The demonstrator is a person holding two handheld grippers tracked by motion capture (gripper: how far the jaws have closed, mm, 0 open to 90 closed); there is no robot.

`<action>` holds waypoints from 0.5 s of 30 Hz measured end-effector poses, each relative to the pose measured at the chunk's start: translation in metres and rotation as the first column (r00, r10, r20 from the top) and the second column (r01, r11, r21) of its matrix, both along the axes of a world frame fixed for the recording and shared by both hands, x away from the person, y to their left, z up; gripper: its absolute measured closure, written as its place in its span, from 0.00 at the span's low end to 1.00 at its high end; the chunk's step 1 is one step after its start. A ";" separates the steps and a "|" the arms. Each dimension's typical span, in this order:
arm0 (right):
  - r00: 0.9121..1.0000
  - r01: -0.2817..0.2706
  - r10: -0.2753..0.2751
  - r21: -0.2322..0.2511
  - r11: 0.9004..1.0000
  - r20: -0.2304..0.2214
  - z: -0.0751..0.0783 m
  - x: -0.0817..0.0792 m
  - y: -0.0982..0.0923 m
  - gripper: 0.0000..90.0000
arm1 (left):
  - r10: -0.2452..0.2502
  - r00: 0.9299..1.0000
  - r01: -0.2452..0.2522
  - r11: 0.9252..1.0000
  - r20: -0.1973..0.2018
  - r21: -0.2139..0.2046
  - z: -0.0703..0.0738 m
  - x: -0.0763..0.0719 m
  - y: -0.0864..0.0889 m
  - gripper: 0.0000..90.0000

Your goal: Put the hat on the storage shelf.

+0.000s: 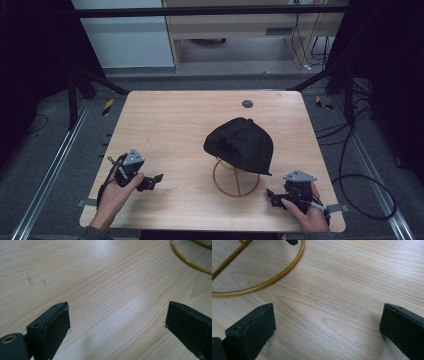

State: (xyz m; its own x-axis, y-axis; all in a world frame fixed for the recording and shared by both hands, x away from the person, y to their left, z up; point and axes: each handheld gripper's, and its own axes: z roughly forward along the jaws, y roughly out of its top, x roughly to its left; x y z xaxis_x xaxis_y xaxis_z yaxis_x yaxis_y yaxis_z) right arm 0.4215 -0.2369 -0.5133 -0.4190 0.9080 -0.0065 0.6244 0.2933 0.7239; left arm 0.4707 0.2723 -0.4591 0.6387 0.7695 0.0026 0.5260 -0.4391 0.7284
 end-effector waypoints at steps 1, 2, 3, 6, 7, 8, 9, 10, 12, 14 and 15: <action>1.000 0.000 0.000 0.000 1.000 0.000 0.000 0.000 0.000 0.00 | 0.006 1.000 -0.006 1.000 0.000 0.000 -0.002 0.000 0.002 0.06; 1.000 0.000 0.000 0.000 1.000 0.000 0.000 0.000 0.000 0.00 | 0.010 1.000 -0.010 1.000 -0.003 -0.005 -0.004 0.001 0.003 0.06; 1.000 0.000 0.000 0.000 1.000 0.000 0.000 0.000 0.000 0.00 | 0.014 1.000 -0.014 1.000 -0.003 -0.005 -0.005 0.001 0.005 0.06; 1.000 0.000 0.000 0.000 1.000 0.000 0.000 0.000 0.000 0.00 | 0.035 0.999 -0.035 0.999 0.001 -0.010 -0.011 0.002 0.009 0.06; 1.000 0.000 0.000 0.000 1.000 0.000 0.000 0.000 0.000 0.00 | 0.043 0.999 -0.043 0.999 0.003 -0.014 -0.012 0.002 0.011 0.06; 1.000 0.000 0.000 0.000 1.000 0.000 0.000 0.000 0.000 0.00 | 0.051 0.999 -0.051 0.998 0.005 -0.021 -0.014 0.002 0.012 0.06; 1.000 0.000 0.000 0.000 1.000 0.000 0.000 0.000 0.000 0.00 | 0.052 0.999 -0.052 0.998 0.007 -0.018 -0.015 0.003 0.013 0.06; 1.000 0.000 0.000 0.000 1.000 0.000 0.000 0.000 0.000 0.00 | 0.058 0.998 -0.057 0.998 0.009 -0.020 -0.017 0.003 0.015 0.06; 1.000 0.000 0.000 0.000 1.000 0.000 0.000 0.000 0.000 0.00 | 0.065 0.998 -0.065 0.998 0.012 -0.014 -0.019 0.004 0.018 0.05; 1.000 0.000 0.000 0.000 1.000 0.000 0.000 0.000 0.000 0.00 | 0.077 0.997 -0.076 0.997 0.015 -0.018 -0.021 0.005 0.021 0.05; 1.000 0.000 0.000 0.000 1.000 0.000 0.000 0.000 0.000 0.00 | 0.085 0.996 -0.085 0.996 0.016 -0.024 -0.023 0.006 0.022 0.05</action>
